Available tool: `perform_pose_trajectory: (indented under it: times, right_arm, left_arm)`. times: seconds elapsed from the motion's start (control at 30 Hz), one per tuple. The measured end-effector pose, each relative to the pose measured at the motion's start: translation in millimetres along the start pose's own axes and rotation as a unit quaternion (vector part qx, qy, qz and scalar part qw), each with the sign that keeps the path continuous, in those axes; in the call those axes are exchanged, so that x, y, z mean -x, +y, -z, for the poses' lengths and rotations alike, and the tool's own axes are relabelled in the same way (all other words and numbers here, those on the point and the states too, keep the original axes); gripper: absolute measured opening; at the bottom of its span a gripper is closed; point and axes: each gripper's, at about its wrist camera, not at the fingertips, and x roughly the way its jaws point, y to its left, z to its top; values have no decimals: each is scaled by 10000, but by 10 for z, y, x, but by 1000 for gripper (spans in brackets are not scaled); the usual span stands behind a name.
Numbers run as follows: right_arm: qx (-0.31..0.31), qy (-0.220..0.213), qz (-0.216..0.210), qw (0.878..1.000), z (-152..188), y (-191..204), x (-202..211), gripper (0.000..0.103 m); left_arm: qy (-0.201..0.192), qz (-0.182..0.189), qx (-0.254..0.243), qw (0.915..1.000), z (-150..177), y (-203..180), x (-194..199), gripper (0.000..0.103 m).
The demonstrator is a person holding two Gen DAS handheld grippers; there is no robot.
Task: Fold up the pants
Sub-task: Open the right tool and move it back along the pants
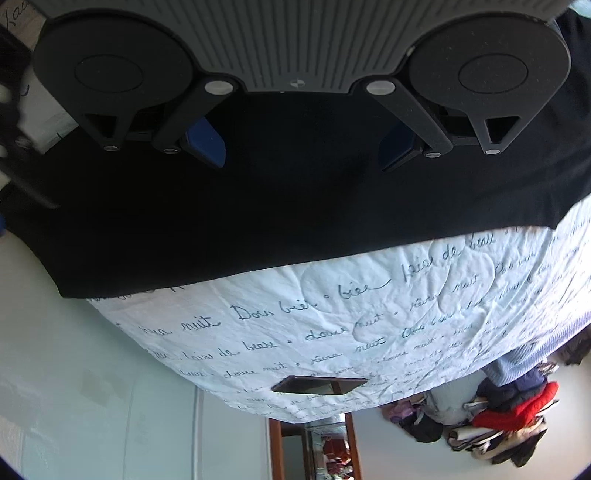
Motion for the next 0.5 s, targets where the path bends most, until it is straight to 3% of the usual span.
perform_pose_trajectory:
  times: [0.1, 0.2, 0.23, 0.33, 0.4, 0.5]
  right_arm:
    - [-104, 105, 28, 9999, 12, -54, -194, 76]
    - [-223, 658, 198, 9974, 64, -193, -392, 77]
    - [-84, 926, 154, 9956, 106, -212, -444, 77]
    - [383, 1061, 25, 9936, 157, -225, -311, 77]
    - [83, 877, 89, 9961, 126, -342, -154, 77]
    - [-125, 479, 520, 9974, 103, -469, 36, 77]
  left_arm:
    - [-141, -131, 122, 9997, 57, 44, 18, 93]
    - [-174, -209, 62, 9996, 89, 55, -4, 92]
    - [-146, -180, 4, 9997, 103, 48, -9, 91]
    - [-308, -172, -214, 9991, 167, -16, 49, 91]
    - [-438, -237, -321, 9982, 169, -63, 73, 90]
    - [-515, -113, -114, 9985, 136, -66, 77, 92]
